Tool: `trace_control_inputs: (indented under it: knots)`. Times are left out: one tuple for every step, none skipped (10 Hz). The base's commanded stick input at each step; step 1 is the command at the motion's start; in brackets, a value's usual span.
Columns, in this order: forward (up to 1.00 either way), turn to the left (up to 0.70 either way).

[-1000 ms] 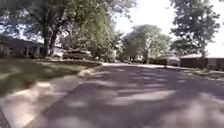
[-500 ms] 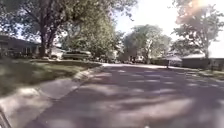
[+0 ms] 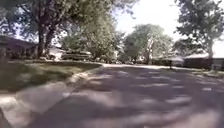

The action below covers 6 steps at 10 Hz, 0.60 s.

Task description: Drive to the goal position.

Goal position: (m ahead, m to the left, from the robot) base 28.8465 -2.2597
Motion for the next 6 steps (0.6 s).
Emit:
trace_control_inputs:
  knots:
    - [1.00, 0.00]
    - [1.00, 0.00]
    - [1.00, 0.00]
    - [1.00, 0.00]
    - [1.00, 0.00]
    - [1.00, 0.00]
